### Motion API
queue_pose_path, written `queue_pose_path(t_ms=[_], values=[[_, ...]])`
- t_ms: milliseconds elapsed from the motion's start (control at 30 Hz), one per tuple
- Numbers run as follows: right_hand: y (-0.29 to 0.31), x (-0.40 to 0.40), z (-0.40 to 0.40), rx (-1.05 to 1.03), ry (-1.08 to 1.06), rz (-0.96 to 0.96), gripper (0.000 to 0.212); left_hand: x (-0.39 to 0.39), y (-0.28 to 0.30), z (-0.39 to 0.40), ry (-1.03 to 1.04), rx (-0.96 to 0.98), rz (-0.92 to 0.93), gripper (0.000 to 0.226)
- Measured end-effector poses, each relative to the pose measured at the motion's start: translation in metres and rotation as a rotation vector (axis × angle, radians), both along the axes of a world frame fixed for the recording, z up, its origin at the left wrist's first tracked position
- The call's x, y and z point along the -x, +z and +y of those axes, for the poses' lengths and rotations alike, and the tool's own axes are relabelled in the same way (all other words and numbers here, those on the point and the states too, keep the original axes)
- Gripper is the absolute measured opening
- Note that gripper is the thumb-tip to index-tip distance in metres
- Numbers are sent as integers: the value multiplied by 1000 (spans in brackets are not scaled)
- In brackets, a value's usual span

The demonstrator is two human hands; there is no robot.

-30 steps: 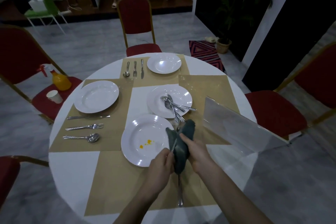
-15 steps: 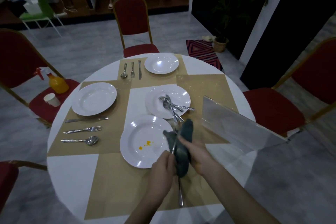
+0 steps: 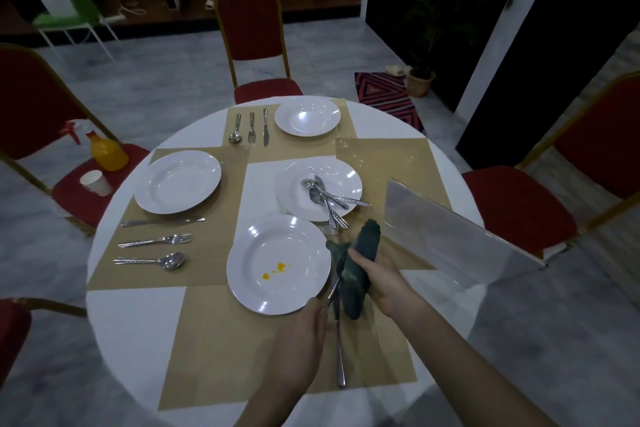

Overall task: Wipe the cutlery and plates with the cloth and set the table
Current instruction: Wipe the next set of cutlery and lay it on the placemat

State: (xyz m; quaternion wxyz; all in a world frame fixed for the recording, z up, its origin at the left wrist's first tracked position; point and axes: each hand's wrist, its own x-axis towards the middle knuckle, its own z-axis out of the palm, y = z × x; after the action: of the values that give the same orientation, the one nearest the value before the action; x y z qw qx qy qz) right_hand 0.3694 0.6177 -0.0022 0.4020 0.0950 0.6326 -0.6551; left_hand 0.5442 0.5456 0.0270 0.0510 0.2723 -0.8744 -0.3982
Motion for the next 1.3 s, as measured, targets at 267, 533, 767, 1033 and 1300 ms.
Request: queue_pose_path(t_ms=[267,533,767,1033,1300], values=[[-9,-10,13,-166,-272,124,25,-15,-2,4,102,-599,4,31],[-20,-14,73,-204,-93,49,36,-10,-55,28,201,-638,-112,32],[-36,-39,107,-196,-56,69,23,20,-85,55,129,-553,-185,38],[-41,-46,131,-256,-81,67,20,29,-105,56,84,-450,-239,20],[-36,-44,122,-260,-54,75,17,41,-122,44,-79,-127,-327,36]])
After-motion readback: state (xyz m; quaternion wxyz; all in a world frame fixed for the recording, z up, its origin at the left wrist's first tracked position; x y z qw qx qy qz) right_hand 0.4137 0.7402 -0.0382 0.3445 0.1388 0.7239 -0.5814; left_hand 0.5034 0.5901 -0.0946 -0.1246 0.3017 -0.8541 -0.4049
